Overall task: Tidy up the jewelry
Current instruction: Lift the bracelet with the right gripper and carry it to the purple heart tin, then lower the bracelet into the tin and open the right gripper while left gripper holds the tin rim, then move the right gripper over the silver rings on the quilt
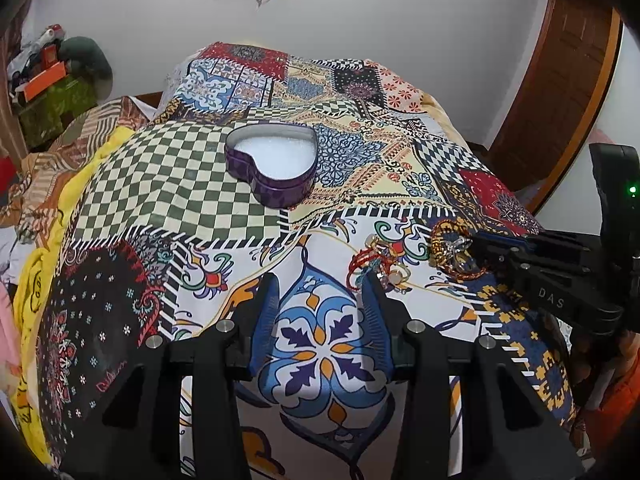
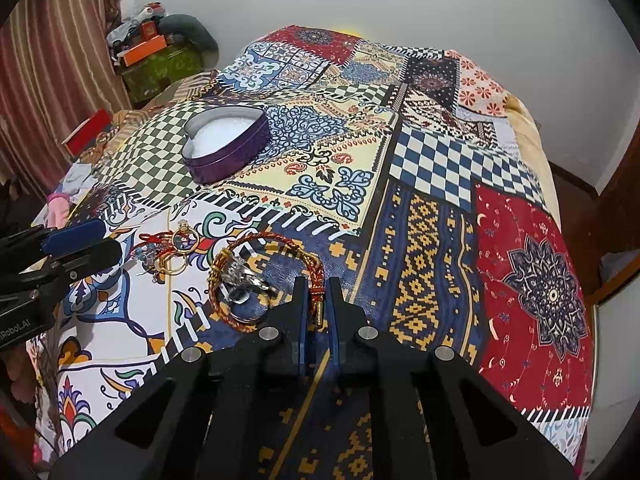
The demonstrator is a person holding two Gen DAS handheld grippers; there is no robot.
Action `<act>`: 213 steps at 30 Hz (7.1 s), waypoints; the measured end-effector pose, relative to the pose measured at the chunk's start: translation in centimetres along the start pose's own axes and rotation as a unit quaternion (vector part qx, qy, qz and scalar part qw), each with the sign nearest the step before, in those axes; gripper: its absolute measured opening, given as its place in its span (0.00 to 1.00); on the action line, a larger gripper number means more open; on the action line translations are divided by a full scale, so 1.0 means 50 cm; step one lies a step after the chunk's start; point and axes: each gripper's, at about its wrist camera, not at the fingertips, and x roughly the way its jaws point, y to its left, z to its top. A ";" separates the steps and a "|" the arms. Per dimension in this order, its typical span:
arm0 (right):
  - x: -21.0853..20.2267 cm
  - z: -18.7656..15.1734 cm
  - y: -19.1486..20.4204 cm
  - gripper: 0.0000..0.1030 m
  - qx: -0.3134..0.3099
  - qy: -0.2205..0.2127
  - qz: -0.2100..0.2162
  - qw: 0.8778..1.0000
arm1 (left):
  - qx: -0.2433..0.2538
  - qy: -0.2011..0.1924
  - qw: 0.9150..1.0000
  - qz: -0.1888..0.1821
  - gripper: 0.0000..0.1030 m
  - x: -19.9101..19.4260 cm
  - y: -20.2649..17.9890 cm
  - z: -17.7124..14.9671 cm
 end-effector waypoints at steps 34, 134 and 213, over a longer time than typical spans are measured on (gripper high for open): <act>-0.117 -0.008 -0.041 0.07 0.058 -0.081 0.033 0.995 | 0.047 0.019 0.999 -0.001 0.25 0.053 -0.037 0.010; 0.215 0.283 0.118 0.07 -0.054 0.074 0.073 0.993 | 0.015 0.022 1.000 -0.012 0.06 0.224 0.142 0.261; -0.014 -0.014 0.036 0.34 -0.023 0.009 0.067 0.997 | 0.057 0.021 0.998 0.000 0.42 0.034 -0.046 -0.006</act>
